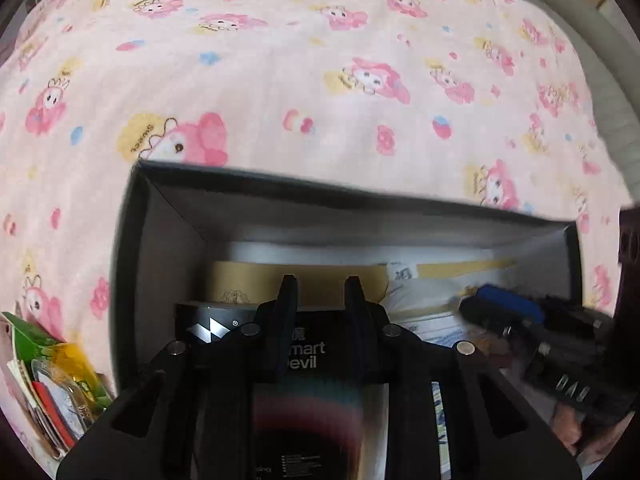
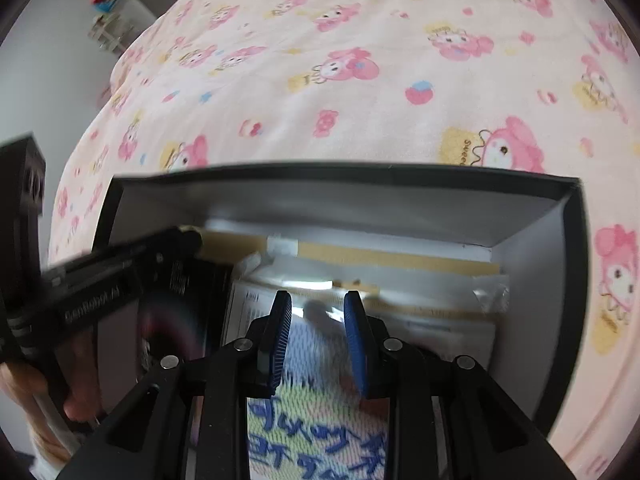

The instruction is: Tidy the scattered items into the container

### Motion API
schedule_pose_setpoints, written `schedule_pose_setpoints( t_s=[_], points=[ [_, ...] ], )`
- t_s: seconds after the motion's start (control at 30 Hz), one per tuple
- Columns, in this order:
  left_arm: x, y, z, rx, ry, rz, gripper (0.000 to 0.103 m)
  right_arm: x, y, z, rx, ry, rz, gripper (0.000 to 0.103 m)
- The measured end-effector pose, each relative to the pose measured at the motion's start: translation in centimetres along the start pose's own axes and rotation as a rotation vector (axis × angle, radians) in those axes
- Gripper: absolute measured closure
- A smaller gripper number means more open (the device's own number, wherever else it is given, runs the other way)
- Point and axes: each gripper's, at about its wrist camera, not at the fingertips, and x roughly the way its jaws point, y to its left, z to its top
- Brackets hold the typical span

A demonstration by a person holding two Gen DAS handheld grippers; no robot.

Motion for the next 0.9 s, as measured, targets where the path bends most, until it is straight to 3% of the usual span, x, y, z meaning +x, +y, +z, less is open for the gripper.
schedule_pose_setpoints(
  t_s=[0.1, 0.23, 0.37, 0.57, 0.7, 0.77, 0.83, 0.9],
  points=[
    [-0.1, -0.4, 0.0, 0.0, -0.018, 0.017, 0.079, 0.8, -0.7, 0.1, 0.007, 0.022, 0.02, 0.079],
    [-0.3, 0.0, -0.5, -0.019, -0.001, -0.029, 0.079, 0.9, -0.7, -0.2, -0.001, 0.019, 0.018, 0.079],
    [-1.1, -0.5, -1.2, -0.003, -0.045, -0.063, 0.079, 0.4, -0.2, -0.5, -0.006, -0.012, -0.021, 0.079],
    [-3.9, -1.4, -4.5, 0.005, 0.006, -0.294, 0.079, -6.9, 1.9, -3.9, -0.117, -0.186, -0.062, 0.079],
    [-2.7, -2.2, -6.5, -0.009, 0.103, -0.356, 0.079, -8.7, 0.3, -6.9, -0.045, -0.193, 0.024, 0.079],
    [-2.3, -3.3, -6.5, 0.035, 0.125, -0.334, 0.079, -8.6, 0.8, -8.0, -0.081, -0.178, 0.031, 0.079],
    [-2.2, -3.7, -6.4, 0.045, 0.099, -0.219, 0.079, -8.4, 1.8, -8.6, -0.131, -0.182, -0.022, 0.079],
    [-2.0, -3.7, -6.6, 0.046, 0.102, -0.18, 0.077, -8.0, 2.3, -8.6, -0.128, -0.181, -0.028, 0.079]
  ],
)
